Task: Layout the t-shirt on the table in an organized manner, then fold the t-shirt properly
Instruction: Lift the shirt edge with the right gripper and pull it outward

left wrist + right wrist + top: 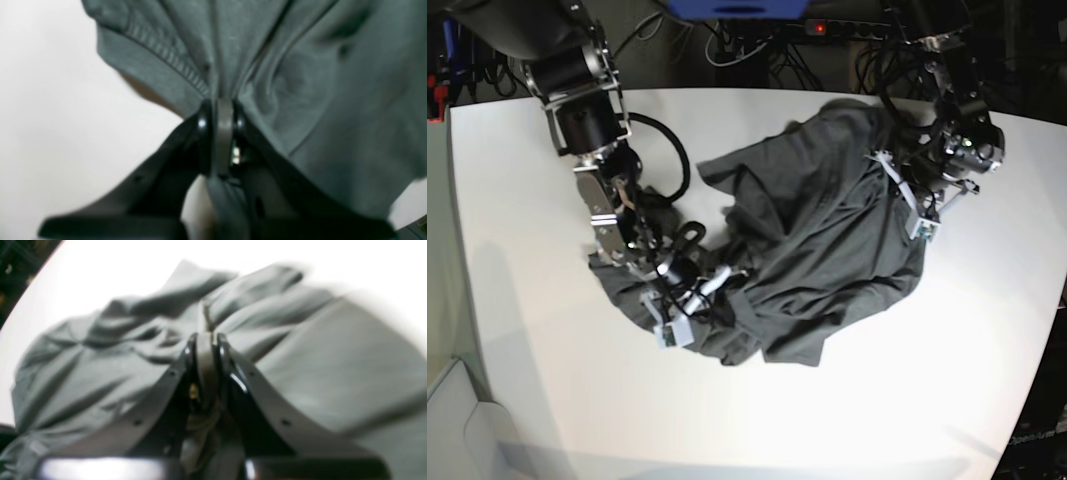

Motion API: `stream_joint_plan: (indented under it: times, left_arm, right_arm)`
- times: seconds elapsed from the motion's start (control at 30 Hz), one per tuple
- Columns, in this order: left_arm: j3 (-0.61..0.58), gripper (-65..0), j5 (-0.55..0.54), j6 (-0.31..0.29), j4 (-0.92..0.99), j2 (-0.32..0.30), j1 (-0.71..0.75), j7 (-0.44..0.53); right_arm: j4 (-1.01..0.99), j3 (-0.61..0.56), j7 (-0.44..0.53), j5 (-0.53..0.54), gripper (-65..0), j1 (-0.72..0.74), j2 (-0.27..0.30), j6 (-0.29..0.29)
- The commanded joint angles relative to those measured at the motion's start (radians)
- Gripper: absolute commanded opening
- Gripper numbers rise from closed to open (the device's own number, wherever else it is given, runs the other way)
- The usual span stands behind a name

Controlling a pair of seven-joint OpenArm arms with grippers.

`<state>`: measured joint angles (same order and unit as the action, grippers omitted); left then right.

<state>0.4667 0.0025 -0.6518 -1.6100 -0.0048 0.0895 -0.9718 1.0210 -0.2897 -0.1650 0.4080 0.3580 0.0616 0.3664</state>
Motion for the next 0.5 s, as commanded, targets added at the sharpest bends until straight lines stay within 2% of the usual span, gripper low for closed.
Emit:
stream_joint_plan:
  times: [0.0, 0.17, 0.37, 0.47]
  left_arm:
    - [0.000, -64.3, -0.005, -0.003, -0.017, -0.008, -0.009, 0.006]
    - [0.000, -64.3, -0.005, -0.003, -0.059, -0.002, -0.010, 0.006]
    - [0.000, -64.3, -0.005, -0.003, -0.092, -0.001, -0.021, 0.006]
    - [0.000, -64.3, -0.005, -0.003, -0.085, -0.002, -0.040, 0.006]
  right_arm:
    - [0.077, 0.019, 0.017, 0.018, -65.0, 0.003, -0.001, 0.019]
    - [0.385, 0.165, -0.063, 0.018, -65.0, -0.178, 0.013, 0.018]
    - [0.661, 0.358, -0.061, 0.018, -65.0, -0.451, 0.010, 0.018]
    - [0.772, 0.450, -0.054, 0.018, -65.0, -0.589, -0.022, 0.024]
